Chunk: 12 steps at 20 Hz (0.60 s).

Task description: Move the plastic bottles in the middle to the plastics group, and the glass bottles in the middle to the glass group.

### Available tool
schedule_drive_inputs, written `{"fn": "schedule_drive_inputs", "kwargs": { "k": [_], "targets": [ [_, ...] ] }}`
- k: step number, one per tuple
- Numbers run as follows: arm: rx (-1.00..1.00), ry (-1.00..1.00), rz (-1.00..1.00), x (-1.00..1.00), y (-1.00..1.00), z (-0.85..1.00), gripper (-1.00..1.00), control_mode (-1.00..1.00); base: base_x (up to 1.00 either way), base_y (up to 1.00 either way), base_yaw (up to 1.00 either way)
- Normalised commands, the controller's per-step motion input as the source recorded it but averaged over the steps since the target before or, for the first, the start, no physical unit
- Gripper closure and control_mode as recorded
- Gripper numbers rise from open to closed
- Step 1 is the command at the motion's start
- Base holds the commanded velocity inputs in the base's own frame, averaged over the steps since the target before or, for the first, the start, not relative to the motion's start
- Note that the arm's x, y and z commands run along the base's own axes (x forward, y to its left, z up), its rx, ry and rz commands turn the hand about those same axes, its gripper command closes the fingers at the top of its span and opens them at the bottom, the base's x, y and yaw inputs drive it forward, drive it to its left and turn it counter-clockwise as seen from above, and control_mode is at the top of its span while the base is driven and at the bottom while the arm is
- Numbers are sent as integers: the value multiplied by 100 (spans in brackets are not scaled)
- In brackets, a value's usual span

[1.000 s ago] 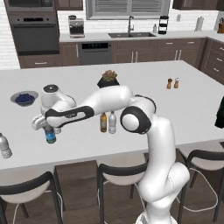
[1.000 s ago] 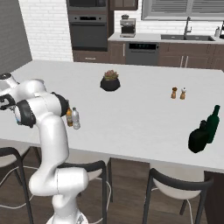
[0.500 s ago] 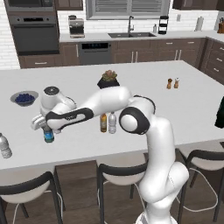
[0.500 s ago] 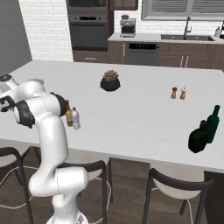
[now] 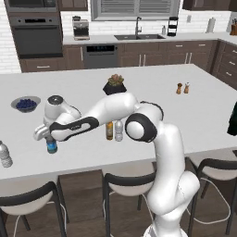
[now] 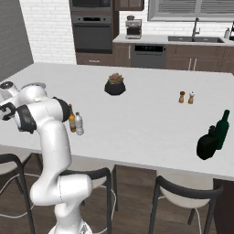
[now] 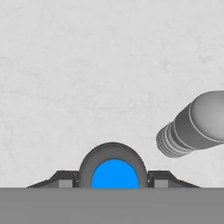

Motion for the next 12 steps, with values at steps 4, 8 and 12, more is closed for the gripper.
{"fn": "schedule_drive_inputs", "kwargs": {
  "k": [4, 8, 12],
  "targets": [
    [0, -8, 0, 26, 0, 0, 100, -100, 0, 0, 0],
    [0, -3, 0, 27, 0, -1, 100, -100, 0, 0, 0],
    [0, 0, 0, 0, 0, -3, 100, -100, 0, 0, 0]
  ]
}}
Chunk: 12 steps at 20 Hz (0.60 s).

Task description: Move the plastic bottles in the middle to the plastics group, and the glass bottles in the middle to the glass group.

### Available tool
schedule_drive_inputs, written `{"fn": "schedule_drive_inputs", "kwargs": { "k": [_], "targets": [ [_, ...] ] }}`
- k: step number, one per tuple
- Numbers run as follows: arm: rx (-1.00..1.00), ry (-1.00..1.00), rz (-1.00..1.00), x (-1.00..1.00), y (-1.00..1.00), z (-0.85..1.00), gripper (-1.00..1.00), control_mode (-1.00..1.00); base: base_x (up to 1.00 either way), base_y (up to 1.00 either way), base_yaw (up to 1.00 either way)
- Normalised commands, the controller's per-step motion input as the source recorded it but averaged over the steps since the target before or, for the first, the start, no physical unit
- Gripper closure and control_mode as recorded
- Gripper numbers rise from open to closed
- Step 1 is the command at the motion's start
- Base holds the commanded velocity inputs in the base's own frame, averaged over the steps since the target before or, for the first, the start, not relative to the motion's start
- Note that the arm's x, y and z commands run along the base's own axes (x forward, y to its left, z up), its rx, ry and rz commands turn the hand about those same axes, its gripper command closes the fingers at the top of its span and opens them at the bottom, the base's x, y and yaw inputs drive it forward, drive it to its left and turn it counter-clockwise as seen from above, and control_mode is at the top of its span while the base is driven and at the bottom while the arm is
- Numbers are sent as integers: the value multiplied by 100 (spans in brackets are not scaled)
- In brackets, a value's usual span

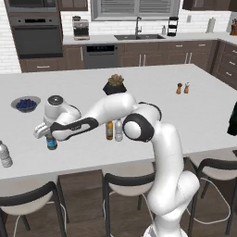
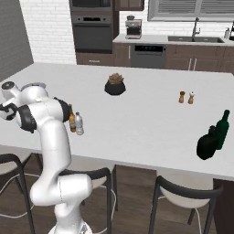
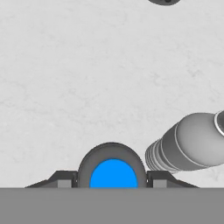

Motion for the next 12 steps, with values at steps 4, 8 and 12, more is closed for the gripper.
{"fn": "schedule_drive_inputs", "kwargs": {
  "k": [4, 8, 12],
  "targets": [
    [0, 0, 0, 0, 0, 0, -100, -100, 0, 0, 0],
    [0, 0, 0, 0, 0, 0, -100, -100, 0, 0, 0],
    [0, 0, 0, 0, 0, 0, -100, -100, 0, 0, 0]
  ]
}}
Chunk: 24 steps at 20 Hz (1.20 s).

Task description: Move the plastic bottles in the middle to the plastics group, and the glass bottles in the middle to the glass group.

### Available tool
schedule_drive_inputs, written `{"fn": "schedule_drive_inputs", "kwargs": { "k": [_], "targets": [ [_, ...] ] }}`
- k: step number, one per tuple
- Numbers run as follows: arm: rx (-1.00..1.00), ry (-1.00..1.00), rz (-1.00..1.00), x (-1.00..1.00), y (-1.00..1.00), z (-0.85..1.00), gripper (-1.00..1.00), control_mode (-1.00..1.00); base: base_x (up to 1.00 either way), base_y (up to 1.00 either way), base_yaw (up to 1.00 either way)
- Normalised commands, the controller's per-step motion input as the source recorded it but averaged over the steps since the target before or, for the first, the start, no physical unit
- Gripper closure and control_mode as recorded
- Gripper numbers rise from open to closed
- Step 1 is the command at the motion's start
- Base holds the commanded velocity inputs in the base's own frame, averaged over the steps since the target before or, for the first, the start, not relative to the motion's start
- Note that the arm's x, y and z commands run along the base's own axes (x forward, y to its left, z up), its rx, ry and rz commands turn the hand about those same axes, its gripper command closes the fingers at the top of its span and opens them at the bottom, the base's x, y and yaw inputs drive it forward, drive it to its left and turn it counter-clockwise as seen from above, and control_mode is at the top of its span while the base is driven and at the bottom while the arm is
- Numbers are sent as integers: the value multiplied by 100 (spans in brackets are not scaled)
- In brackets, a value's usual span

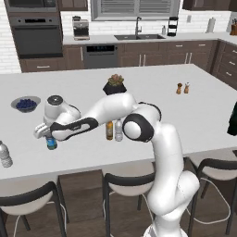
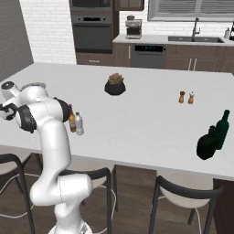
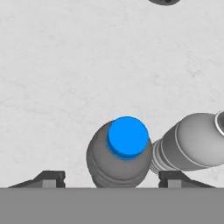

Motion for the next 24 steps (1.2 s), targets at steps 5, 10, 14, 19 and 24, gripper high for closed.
{"fn": "schedule_drive_inputs", "kwargs": {
  "k": [5, 10, 14, 19, 24],
  "targets": [
    [0, 0, 0, 0, 0, 2, -100, -100, 0, 0, 0],
    [2, 0, 0, -26, -26, 41, -100, -100, 0, 0, 0],
    [8, 0, -2, -61, -78, 58, -100, -100, 0, 0, 0],
    [7, -1, -6, -56, -100, 13, -100, -100, 0, 0, 0],
    [8, 0, -10, -59, -100, 0, -100, -100, 0, 0, 0]
  ]
}}
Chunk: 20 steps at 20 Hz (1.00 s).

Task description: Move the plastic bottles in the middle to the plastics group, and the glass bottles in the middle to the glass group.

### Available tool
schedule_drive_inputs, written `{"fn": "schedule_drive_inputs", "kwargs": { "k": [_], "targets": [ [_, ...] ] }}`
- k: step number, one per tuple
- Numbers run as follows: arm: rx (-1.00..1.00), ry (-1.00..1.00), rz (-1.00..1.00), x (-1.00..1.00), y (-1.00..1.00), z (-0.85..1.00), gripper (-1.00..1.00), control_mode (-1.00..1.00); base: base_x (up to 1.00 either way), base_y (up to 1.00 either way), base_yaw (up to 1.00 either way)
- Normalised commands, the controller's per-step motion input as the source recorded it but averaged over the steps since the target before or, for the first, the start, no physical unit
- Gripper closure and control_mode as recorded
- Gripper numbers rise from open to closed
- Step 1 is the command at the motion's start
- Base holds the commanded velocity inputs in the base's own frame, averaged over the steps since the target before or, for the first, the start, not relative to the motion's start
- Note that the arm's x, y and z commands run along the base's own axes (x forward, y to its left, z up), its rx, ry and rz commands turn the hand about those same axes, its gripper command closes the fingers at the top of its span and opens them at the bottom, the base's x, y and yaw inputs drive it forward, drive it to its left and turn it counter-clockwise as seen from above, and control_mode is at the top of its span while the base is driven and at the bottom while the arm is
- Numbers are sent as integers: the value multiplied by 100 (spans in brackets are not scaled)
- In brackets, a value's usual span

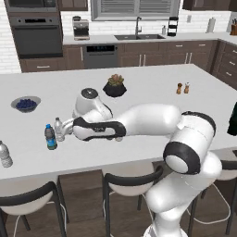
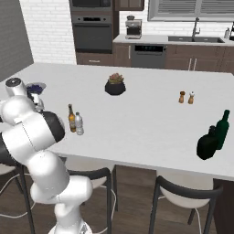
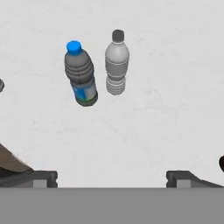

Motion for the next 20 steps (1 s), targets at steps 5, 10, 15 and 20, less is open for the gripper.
{"fn": "schedule_drive_inputs", "kwargs": {
  "k": [5, 10, 15, 20],
  "targets": [
    [1, 0, -8, -46, -100, 13, -100, -100, 0, 0, 0],
    [-1, 1, -7, -18, -100, 43, -100, -100, 0, 0, 0],
    [-4, 3, -7, -1, -100, 38, -100, -100, 0, 0, 0],
    [-2, 3, -3, 0, -95, 24, -100, -100, 0, 0, 0]
  ]
}}
